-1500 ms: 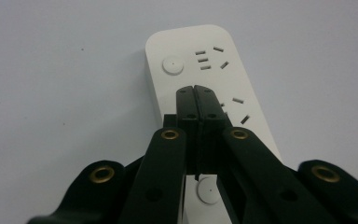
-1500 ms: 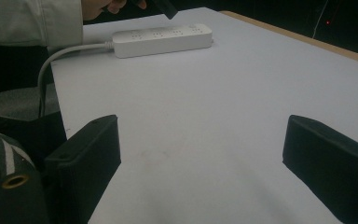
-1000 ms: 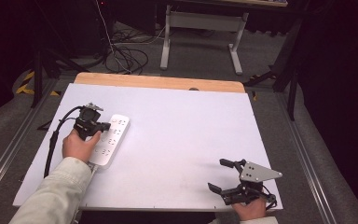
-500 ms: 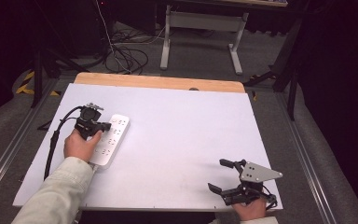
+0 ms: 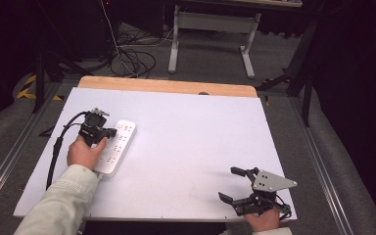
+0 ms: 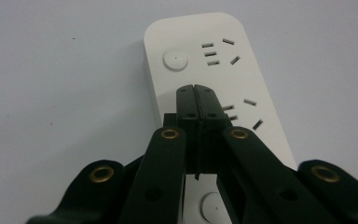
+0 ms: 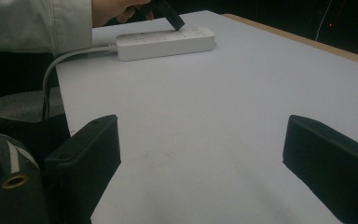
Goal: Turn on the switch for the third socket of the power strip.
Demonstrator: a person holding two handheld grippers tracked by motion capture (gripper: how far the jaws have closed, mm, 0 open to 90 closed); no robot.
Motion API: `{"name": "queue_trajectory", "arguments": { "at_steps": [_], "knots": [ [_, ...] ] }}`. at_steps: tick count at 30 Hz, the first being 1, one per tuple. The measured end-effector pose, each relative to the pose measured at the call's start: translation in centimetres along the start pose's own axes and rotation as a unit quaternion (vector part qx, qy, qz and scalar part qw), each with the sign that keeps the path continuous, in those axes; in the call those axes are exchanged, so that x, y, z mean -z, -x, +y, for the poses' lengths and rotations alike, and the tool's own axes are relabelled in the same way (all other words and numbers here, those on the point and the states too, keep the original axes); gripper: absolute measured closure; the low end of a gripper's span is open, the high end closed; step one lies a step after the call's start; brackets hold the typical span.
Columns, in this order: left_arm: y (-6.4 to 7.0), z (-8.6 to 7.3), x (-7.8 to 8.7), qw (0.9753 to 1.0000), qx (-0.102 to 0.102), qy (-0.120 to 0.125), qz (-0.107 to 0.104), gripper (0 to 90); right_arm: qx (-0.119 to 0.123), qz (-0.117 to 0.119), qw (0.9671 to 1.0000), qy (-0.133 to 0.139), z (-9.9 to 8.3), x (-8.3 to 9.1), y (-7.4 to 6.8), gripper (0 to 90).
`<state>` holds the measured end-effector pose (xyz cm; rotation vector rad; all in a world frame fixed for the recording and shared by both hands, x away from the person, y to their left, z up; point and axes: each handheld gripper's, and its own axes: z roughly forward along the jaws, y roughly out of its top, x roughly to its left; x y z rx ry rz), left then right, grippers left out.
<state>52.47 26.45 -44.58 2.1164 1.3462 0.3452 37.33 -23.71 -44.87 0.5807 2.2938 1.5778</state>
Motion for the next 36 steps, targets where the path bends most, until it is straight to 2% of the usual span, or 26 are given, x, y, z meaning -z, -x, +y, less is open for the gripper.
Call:
{"name": "queue_trajectory", "arguments": {
  "at_steps": [3,6,9,14,18,19,21,30,33,36],
  "knots": [
    [0.1,0.0,0.0,1.0000,0.003,-0.001,0.002,90.0,0.001,0.000,1.0000,0.000,0.0,0.0,0.0,11.4],
    [0.4,0.0,-0.1,0.9999,-0.007,-0.002,0.013,90.0,0.002,0.001,1.0000,0.001,0.0,0.1,0.0,11.4],
    [0.5,0.1,-0.1,0.9999,-0.001,-0.003,0.016,90.0,0.002,0.000,1.0000,0.001,0.0,0.1,0.0,11.4],
    [0.7,0.6,-0.1,0.9994,-0.004,-0.024,0.026,90.0,0.001,0.001,1.0000,0.001,0.0,0.1,0.0,11.4],
    [0.5,1.2,-0.1,0.9987,0.009,-0.048,0.016,90.0,-0.002,0.002,1.0000,0.001,0.0,0.1,0.0,11.4],
    [0.4,1.2,-0.1,0.9985,0.017,-0.050,0.010,90.0,-0.001,0.001,1.0000,0.000,0.0,0.1,0.0,11.4],
    [0.2,1.2,0.0,0.9984,0.020,-0.052,0.005,90.0,0.000,0.002,1.0000,0.003,0.0,0.1,0.0,11.4],
    [0.6,1.6,-0.2,0.9974,0.013,-0.068,0.018,90.0,-0.003,0.004,1.0000,0.003,0.0,0.1,0.0,11.4],
    [1.2,2.1,-0.3,0.9958,-0.004,-0.083,0.040,90.0,-0.001,0.005,1.0000,0.004,0.0,0.1,0.0,11.4],
    [1.5,2.1,-0.4,0.9955,-0.009,-0.080,0.050,90.0,-0.001,0.005,1.0000,0.005,0.0,0.2,0.0,11.4]
  ]
}}
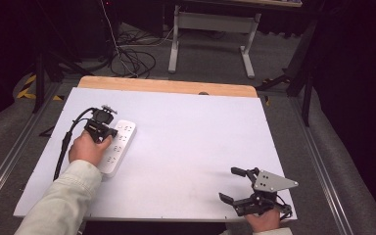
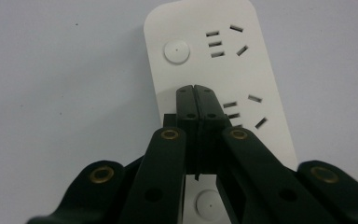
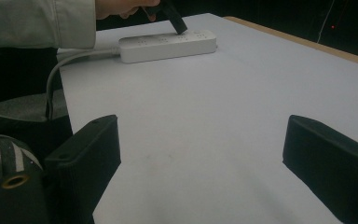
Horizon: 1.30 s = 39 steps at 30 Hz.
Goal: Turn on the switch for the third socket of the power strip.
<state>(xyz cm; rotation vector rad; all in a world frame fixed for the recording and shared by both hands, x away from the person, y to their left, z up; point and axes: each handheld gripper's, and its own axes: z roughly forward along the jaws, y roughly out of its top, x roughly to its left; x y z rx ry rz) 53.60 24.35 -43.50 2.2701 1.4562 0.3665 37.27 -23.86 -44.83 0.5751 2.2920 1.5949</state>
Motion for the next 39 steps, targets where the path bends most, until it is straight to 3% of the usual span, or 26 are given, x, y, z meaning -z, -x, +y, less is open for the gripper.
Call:
{"name": "queue_trajectory", "arguments": {
  "at_steps": [10,21,39],
  "knots": [
    [0.07,0.38,0.01,0.9998,0.013,-0.017,0.002,90.0,-0.001,0.004,1.0000,0.001,-0.06,0.06,0.06,11.4],
    [0.20,0.43,0.13,0.9994,0.006,-0.031,0.015,90.0,-0.002,0.005,1.0000,0.001,-0.05,0.03,0.03,11.4],
    [-0.18,0.80,0.07,0.9985,0.032,-0.044,0.002,90.0,-0.003,0.006,1.0000,0.000,-0.10,0.00,0.10,11.4]
  ]
}}
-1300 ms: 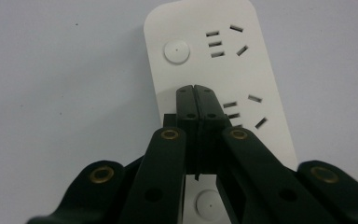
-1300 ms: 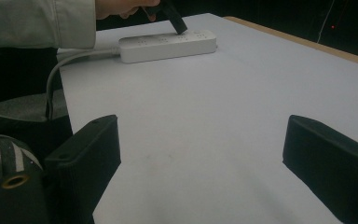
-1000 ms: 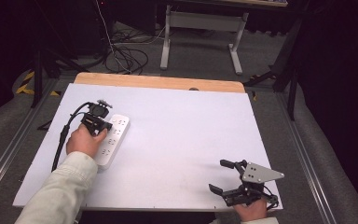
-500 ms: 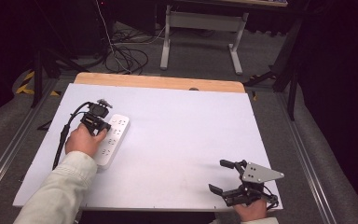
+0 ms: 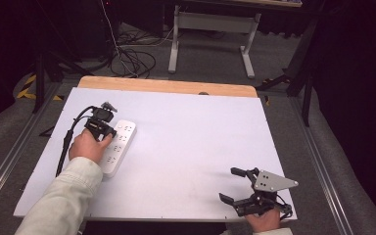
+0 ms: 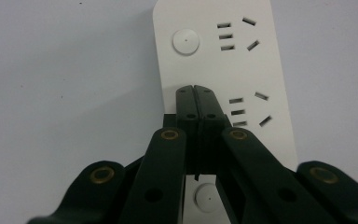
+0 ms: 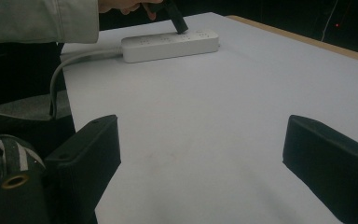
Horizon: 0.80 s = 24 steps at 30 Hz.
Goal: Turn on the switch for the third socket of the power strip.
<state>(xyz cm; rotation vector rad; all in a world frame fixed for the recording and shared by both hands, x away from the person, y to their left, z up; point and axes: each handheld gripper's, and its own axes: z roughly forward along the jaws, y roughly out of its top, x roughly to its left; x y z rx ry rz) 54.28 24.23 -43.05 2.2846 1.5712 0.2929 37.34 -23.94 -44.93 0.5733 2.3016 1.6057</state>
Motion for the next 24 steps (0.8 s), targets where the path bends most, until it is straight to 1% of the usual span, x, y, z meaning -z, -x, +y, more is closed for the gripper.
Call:
{"name": "queue_trajectory", "arguments": {
  "at_steps": [4,8,10,12,15,19,21,22,24],
  "knots": [
    [0.49,0.18,-0.07,0.9998,-0.008,-0.005,0.016,90.0,0.000,0.000,1.0000,0.000,-0.01,0.02,0.01,11.4],
    [0.38,0.10,-0.06,0.9999,-0.003,-0.004,0.012,90.0,-0.001,-0.001,1.0000,0.000,-0.03,0.09,0.02,11.4],
    [0.59,0.10,-0.09,0.9998,-0.003,-0.003,0.018,90.0,0.000,-0.001,1.0000,0.000,-0.04,0.09,0.03,11.4],
    [0.73,0.10,-0.13,0.9997,-0.007,-0.006,0.021,90.0,-0.001,-0.001,1.0000,-0.001,-0.04,0.09,0.04,11.4],
    [0.84,0.02,-0.18,0.9996,-0.011,0.000,0.025,90.0,-0.002,0.000,1.0000,0.000,-0.06,0.09,0.05,11.4],
    [0.69,-0.02,-0.02,0.9998,-0.005,0.000,0.018,90.0,-0.003,-0.001,1.0000,0.000,-0.07,0.09,0.06,11.4],
    [0.39,-0.13,0.34,0.9999,0.004,0.011,-0.010,90.0,-0.004,-0.002,1.0000,0.000,-0.07,0.11,0.08,11.4],
    [0.31,-0.15,0.38,0.9998,0.003,0.011,-0.016,90.0,-0.003,-0.002,1.0000,0.001,-0.07,0.12,0.10,11.4],
    [0.45,-0.26,0.74,0.9996,-0.008,0.021,-0.018,90.0,-0.005,-0.002,1.0000,0.000,-0.09,0.09,0.18,11.4]
  ]
}}
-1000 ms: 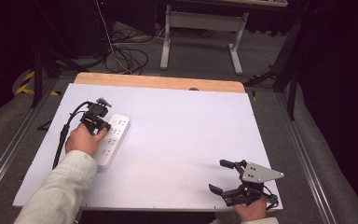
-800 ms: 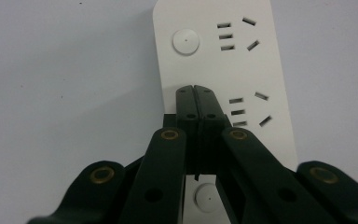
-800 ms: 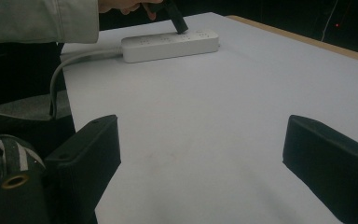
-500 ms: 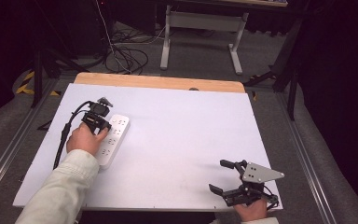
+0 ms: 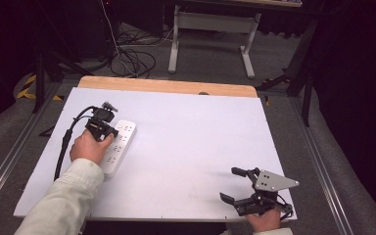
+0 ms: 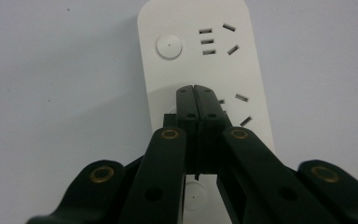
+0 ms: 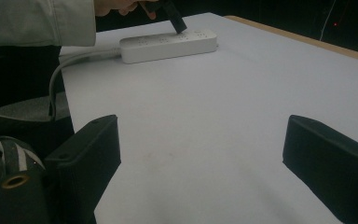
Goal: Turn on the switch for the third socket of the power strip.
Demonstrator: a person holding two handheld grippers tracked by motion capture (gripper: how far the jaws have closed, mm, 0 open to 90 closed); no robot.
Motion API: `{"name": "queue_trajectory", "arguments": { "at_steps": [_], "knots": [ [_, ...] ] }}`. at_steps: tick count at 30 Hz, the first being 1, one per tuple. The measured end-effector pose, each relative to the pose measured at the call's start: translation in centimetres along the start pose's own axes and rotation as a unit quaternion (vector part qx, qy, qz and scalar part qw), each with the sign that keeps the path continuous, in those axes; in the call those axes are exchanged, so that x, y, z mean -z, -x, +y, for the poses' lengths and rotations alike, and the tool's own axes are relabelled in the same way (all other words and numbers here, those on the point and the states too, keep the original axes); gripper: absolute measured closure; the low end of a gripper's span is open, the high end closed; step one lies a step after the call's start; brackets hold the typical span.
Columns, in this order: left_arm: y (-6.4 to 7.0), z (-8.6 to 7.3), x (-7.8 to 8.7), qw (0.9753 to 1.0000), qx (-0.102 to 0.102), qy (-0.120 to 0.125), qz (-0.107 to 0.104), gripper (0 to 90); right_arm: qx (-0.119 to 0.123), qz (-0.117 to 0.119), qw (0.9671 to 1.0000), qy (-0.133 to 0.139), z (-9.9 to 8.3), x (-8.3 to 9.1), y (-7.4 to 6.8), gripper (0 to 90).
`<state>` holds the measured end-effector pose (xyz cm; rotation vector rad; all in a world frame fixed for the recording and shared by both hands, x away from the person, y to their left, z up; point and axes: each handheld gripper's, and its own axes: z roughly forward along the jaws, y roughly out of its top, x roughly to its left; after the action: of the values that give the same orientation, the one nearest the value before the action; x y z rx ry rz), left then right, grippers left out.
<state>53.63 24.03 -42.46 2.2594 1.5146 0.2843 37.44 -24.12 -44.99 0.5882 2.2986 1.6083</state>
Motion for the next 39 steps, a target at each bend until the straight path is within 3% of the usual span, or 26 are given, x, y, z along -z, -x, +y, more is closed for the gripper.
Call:
{"name": "queue_trajectory", "arguments": {
  "at_steps": [3,10,16,25,29,33,37,39],
  "knots": [
    [0.0,-0.2,0.8,0.9999,-0.002,0.011,-0.010,83.2,0.000,0.000,1.0000,-0.001,0.0,0.0,0.0,11.4],
    [-0.2,-0.7,2.6,0.9989,-0.004,0.040,-0.025,83.4,0.000,-0.002,1.0000,-0.001,0.0,0.0,-0.1,11.4],
    [0.2,-1.3,4.2,0.9961,-0.015,0.078,-0.037,65.1,-0.001,-0.003,1.0000,-0.001,0.0,0.0,0.0,11.4],
    [1.1,-2.7,6.8,0.9871,-0.038,0.145,-0.056,39.9,-0.001,-0.006,1.0000,0.001,0.0,0.0,-0.1,11.4],
    [1.4,-3.2,7.8,0.9820,-0.051,0.167,-0.072,34.1,0.000,-0.008,1.0000,0.001,0.0,0.1,-0.1,11.4],
    [1.9,-3.8,8.6,0.9791,-0.053,0.181,-0.076,30.6,0.000,-0.008,1.0000,0.000,0.0,0.1,-0.1,11.4],
    [1.8,-4.6,9.4,0.9714,-0.058,0.201,-0.111,29.1,0.000,-0.008,1.0000,0.000,0.0,0.0,-0.1,11.4],
    [1.9,-5.0,9.7,0.9685,-0.067,0.210,-0.116,26.6,-0.001,-0.008,1.0000,0.000,0.0,0.0,-0.1,11.4]
  ]
}}
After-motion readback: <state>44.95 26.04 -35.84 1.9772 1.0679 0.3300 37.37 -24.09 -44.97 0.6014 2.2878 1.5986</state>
